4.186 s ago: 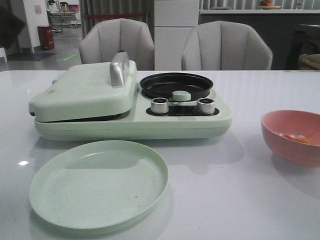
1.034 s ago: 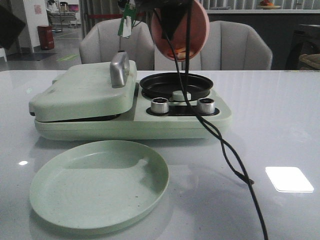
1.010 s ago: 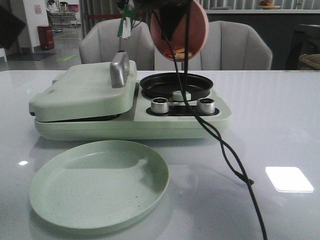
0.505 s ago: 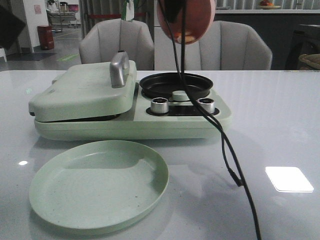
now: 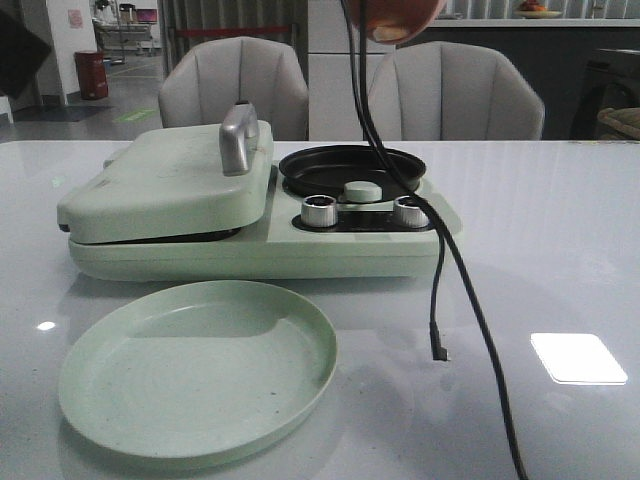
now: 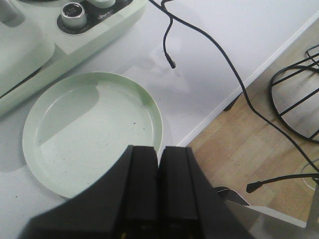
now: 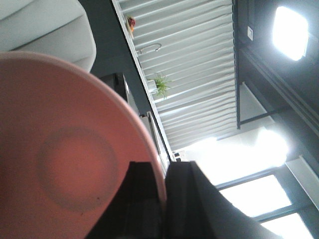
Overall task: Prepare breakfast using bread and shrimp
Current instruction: 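Tilt the pink bowl with the right gripper to pour shrimp into the pan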
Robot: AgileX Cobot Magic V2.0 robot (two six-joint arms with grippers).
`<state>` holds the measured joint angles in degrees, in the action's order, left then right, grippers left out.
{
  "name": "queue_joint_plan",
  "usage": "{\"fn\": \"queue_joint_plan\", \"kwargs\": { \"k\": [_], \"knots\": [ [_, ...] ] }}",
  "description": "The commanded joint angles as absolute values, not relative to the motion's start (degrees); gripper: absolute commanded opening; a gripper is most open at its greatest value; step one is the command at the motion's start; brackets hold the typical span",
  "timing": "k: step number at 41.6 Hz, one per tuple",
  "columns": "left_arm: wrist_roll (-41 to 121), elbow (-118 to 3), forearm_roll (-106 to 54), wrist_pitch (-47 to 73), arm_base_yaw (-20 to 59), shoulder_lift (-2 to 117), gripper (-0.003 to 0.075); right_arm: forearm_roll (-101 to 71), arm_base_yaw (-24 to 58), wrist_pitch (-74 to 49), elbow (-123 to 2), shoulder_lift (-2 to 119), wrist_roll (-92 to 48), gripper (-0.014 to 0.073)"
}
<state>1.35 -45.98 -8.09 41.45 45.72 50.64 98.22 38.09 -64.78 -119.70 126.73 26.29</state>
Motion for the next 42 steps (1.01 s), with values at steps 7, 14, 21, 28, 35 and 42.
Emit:
{"fn": "queue_joint_plan", "kwargs": {
  "k": [7, 14, 21, 28, 35, 42],
  "knots": [
    [0.81, -47.61, -8.59, 37.76, 46.02, 50.31, 0.0102, 103.32, 38.26, -65.15, -121.61, 124.91, 26.03, 0.0032],
    [0.81, -47.61, -8.59, 37.76, 46.02, 50.31, 0.0102, 103.80, 38.26, -65.58, -121.52, 129.05, 23.21, 0.0032],
    [0.81, -47.61, -8.59, 37.76, 46.02, 50.31, 0.0102, 103.80, 38.26, -65.82, -121.57, 129.04, 23.09, 0.0032],
    [0.81, -47.61, -8.59, 37.76, 46.02, 50.31, 0.0102, 103.80, 38.32, -66.39, -121.57, 128.72, 22.30, 0.0032],
    [0.81, -47.61, -8.59, 37.76, 46.02, 50.31, 0.0102, 103.80, 38.62, -68.89, -121.67, 127.68, 20.46, 0.0032],
    [0.81, -47.61, -8.59, 37.76, 46.02, 50.31, 0.0102, 103.80, 38.68, -68.40, -121.67, 126.28, 20.46, 0.0032]
  ]
}}
